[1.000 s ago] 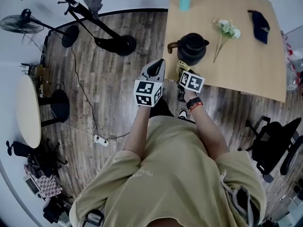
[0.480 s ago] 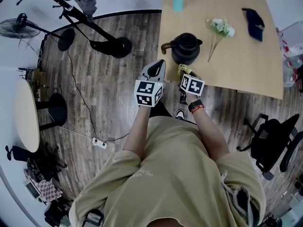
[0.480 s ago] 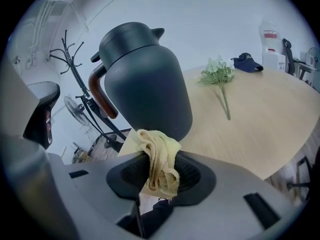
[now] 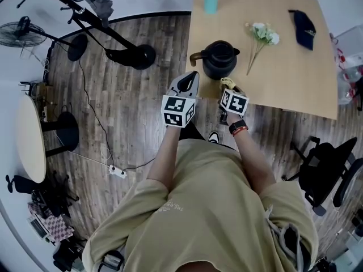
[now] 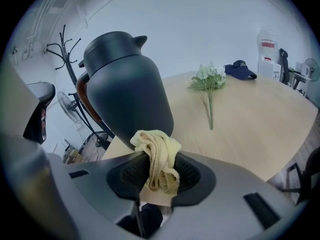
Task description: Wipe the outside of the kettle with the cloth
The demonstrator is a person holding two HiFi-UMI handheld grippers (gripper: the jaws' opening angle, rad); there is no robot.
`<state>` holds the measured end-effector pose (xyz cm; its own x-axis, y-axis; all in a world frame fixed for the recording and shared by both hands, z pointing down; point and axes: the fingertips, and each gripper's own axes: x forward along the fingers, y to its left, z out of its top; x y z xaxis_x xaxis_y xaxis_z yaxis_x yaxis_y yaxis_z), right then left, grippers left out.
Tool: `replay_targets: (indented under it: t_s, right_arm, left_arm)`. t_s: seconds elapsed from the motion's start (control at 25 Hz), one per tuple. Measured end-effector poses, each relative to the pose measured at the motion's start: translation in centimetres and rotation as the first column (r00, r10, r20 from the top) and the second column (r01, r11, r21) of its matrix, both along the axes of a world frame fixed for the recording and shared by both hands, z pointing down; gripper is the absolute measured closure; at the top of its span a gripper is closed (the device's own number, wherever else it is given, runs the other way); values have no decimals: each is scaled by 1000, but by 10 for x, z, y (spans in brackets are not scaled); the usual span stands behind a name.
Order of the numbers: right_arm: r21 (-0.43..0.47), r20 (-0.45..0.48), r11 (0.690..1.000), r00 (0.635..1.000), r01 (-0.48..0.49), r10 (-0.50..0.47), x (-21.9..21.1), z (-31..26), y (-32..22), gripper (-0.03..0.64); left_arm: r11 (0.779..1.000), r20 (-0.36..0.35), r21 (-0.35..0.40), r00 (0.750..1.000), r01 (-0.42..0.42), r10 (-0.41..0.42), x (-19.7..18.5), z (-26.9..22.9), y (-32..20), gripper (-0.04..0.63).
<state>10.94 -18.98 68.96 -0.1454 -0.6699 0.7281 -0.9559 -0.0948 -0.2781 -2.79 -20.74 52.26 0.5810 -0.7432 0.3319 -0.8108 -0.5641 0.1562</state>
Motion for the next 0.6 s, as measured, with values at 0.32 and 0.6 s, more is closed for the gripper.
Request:
replay_targets:
  t_s: [0.32,0.6]
  right_arm:
    - [3,-65,1000,998,-22,22,33,1,-21,480]
    - [18,-145,1000,989,23,-21,56,-1,-50,480]
  left_arm:
    - [1000,1,-5,1000,-7,7,9,2,-9,574]
    - [1000,11,-3,1000,2,-2,12,-1,-11,574]
